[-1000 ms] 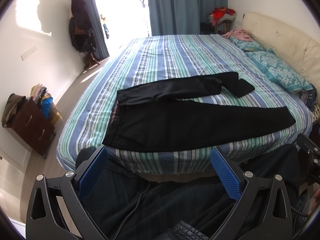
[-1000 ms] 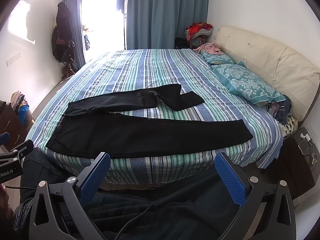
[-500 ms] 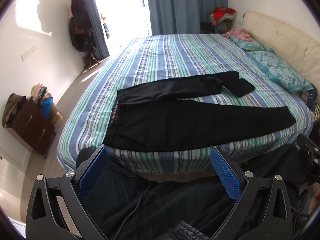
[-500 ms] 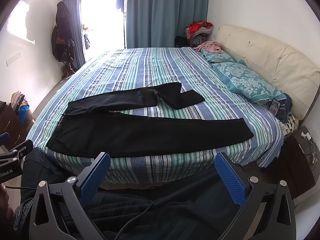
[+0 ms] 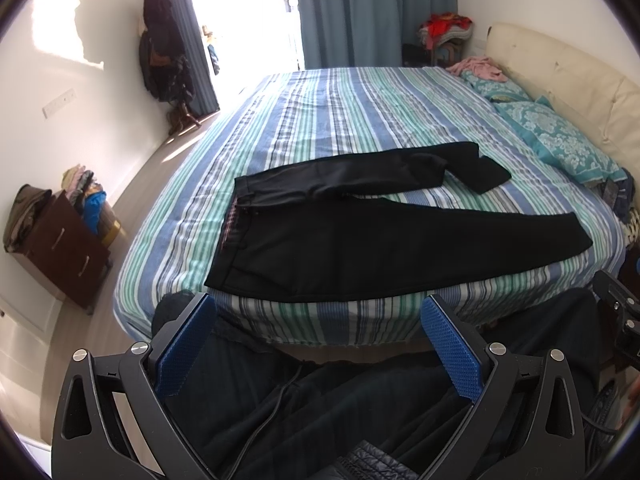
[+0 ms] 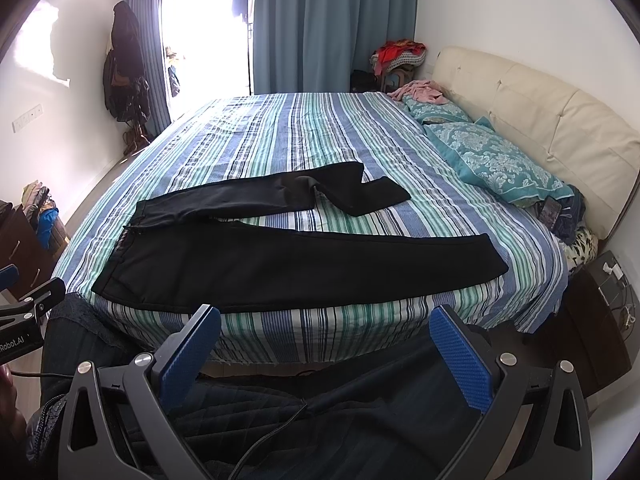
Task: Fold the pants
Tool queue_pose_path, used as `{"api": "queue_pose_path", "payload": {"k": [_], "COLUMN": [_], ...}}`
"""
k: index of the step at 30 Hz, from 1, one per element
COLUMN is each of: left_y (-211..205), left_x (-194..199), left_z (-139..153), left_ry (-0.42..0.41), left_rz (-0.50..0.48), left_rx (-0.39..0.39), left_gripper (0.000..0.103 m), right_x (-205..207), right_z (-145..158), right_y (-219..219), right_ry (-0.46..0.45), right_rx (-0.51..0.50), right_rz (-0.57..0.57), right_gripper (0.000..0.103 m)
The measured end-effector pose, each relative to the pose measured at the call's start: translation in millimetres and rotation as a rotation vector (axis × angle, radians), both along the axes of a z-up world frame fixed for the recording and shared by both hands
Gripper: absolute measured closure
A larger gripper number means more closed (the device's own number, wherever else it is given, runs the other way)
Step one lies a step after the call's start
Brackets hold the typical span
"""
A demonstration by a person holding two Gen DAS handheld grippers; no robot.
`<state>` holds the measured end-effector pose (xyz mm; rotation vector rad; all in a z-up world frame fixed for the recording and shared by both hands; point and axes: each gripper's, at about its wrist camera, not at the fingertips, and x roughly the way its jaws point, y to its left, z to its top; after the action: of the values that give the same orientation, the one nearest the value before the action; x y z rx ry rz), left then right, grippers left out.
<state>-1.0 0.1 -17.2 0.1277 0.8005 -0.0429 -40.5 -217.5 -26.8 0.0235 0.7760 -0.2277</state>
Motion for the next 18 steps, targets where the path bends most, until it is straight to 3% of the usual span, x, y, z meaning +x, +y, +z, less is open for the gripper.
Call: {"api": "queue_pose_path", "payload": {"k": [18], "left_y": [0.8], "left_x": [0.5], "left_z": [0.6], "left_ry": [0.002], "left_rz": [-0.001], "left_rx": [0.0], "left_gripper": [0.001], "right_x": [-0.2], "right_z": [-4.3], "right_y": [0.3], "right_ry": [0.003], "right_rx": [0.002], "right_rz": [0.0], "right_gripper": [0.0]}}
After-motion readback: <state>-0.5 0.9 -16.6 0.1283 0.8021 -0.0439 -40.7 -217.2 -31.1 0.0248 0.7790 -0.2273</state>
